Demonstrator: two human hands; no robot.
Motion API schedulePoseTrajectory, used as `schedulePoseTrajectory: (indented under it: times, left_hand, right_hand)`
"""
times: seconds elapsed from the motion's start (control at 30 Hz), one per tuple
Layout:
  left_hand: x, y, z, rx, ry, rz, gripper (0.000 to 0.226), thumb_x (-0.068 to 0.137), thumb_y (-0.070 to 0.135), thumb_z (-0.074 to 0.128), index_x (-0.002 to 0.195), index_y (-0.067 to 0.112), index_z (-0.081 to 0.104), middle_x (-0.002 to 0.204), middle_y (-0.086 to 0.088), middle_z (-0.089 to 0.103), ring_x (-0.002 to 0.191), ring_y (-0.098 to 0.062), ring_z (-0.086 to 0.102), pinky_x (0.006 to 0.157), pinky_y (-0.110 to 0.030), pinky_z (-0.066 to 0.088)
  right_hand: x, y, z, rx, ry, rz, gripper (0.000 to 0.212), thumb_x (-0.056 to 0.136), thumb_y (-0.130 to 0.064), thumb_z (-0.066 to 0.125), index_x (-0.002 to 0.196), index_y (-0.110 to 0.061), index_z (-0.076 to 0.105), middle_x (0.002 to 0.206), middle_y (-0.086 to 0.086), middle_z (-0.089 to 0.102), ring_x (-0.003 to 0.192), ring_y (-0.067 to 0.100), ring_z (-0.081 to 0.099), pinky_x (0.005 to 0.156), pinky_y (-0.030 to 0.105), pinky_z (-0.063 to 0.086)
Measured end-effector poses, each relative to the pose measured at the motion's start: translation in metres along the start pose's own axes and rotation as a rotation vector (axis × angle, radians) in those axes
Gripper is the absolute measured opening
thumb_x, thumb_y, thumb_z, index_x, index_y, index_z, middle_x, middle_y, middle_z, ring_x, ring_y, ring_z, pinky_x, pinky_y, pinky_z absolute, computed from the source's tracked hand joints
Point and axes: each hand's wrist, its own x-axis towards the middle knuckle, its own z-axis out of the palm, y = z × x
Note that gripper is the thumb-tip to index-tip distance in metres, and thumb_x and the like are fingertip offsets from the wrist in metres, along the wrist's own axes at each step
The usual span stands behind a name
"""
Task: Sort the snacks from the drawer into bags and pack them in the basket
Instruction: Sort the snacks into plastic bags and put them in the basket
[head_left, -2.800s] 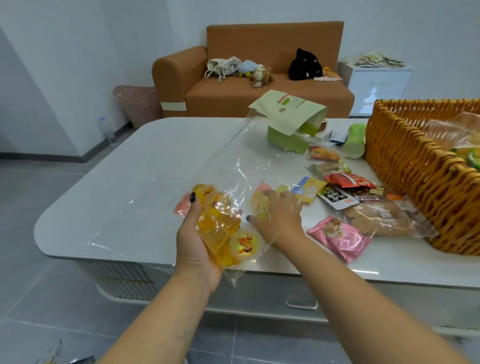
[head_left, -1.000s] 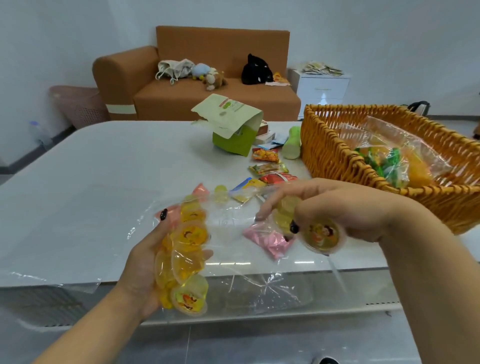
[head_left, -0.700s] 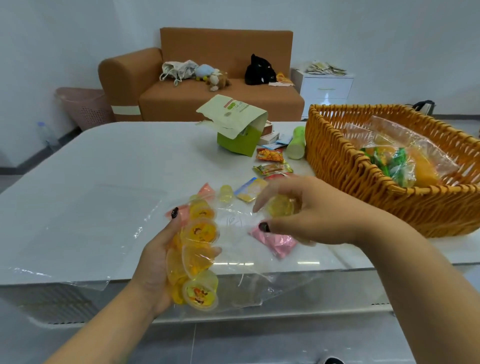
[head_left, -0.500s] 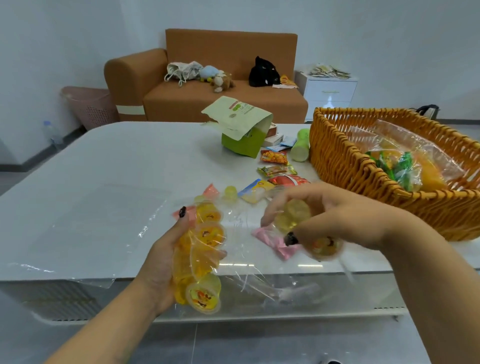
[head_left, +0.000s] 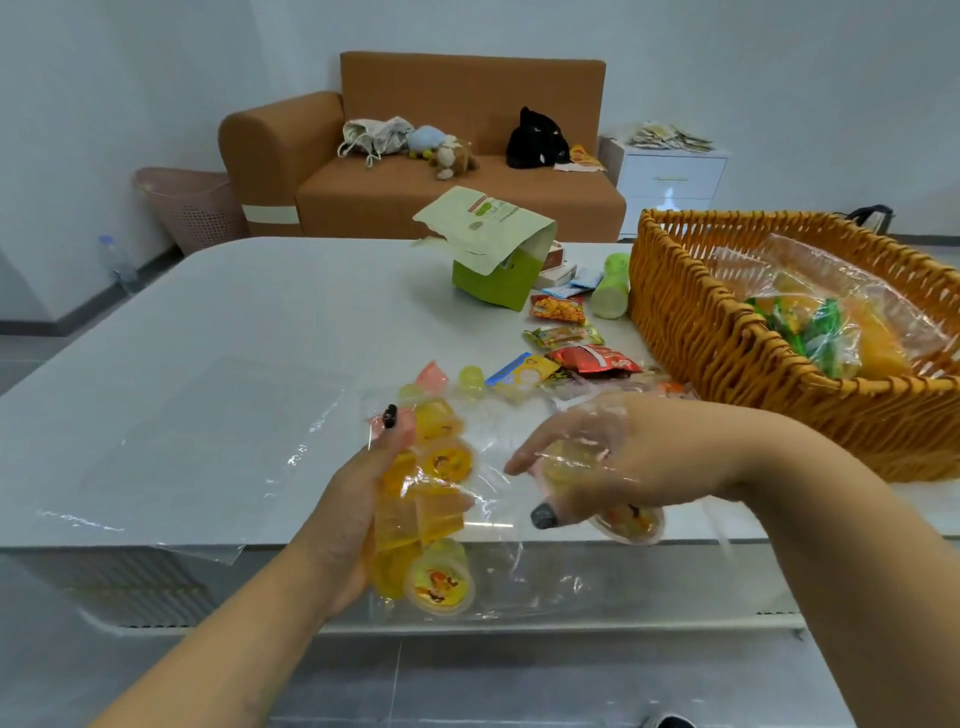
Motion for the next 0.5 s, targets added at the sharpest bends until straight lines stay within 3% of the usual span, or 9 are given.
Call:
schedulePoseTrajectory:
  times: [0.13, 0.23, 0.3, 0.4, 0.5]
  left_hand:
    - [0.002, -0.009, 0.005, 0.034, -0.02, -0.033, 0.057, 0.089, 0.058, 0.05, 0.13, 0.02, 0.061, 0.12, -0.013, 0.069, 0.104, -0.032, 0.069, 0.08, -0.042, 0.059]
    - [0.003, -0.012, 0.003, -0.003, -0.027, -0.042, 0.061, 0.087, 0.059, 0.058, 0.135, 0.022, 0.056, 0.127, -0.013, 0.065, 0.115, -0.035, 0.063, 0.09, -0.048, 0.054]
    - [0.003, -0.013, 0.004, -0.046, -0.026, -0.042, 0.06, 0.085, 0.055, 0.06, 0.134, 0.02, 0.058, 0.125, -0.014, 0.066, 0.112, -0.034, 0.065, 0.082, -0.043, 0.058]
    - [0.003, -0.014, 0.004, -0.1, -0.05, -0.025, 0.057, 0.084, 0.054, 0.057, 0.128, 0.019, 0.063, 0.118, -0.015, 0.069, 0.097, -0.031, 0.071, 0.068, -0.036, 0.058]
    - [0.001, -0.015, 0.003, -0.135, -0.095, -0.016, 0.072, 0.074, 0.064, 0.069, 0.129, 0.018, 0.063, 0.118, -0.017, 0.068, 0.091, -0.033, 0.07, 0.069, -0.04, 0.056]
  right_hand:
    - [0.013, 0.002, 0.017, 0.271, 0.01, -0.051, 0.04, 0.078, -0.039, 0.072, 0.116, -0.031, 0.063, 0.104, 0.005, 0.072, 0.105, 0.031, 0.064, 0.096, 0.054, 0.049]
    - [0.018, 0.008, 0.022, 0.346, 0.078, -0.031, 0.033, 0.083, -0.038, 0.071, 0.113, -0.028, 0.062, 0.106, 0.006, 0.071, 0.107, 0.038, 0.062, 0.077, 0.039, 0.048]
    - [0.023, 0.012, 0.022, 0.398, 0.107, -0.008, 0.026, 0.088, -0.033, 0.067, 0.112, -0.024, 0.062, 0.103, 0.007, 0.071, 0.105, 0.041, 0.063, 0.074, 0.041, 0.045]
    - [0.025, 0.01, 0.021, 0.447, 0.058, -0.032, 0.027, 0.088, -0.029, 0.068, 0.114, -0.024, 0.063, 0.104, 0.009, 0.071, 0.102, 0.038, 0.065, 0.088, 0.054, 0.05]
    - [0.022, 0.005, 0.02, 0.404, -0.052, -0.054, 0.039, 0.081, -0.033, 0.068, 0.118, -0.02, 0.064, 0.108, 0.005, 0.071, 0.099, 0.022, 0.067, 0.086, 0.045, 0.056]
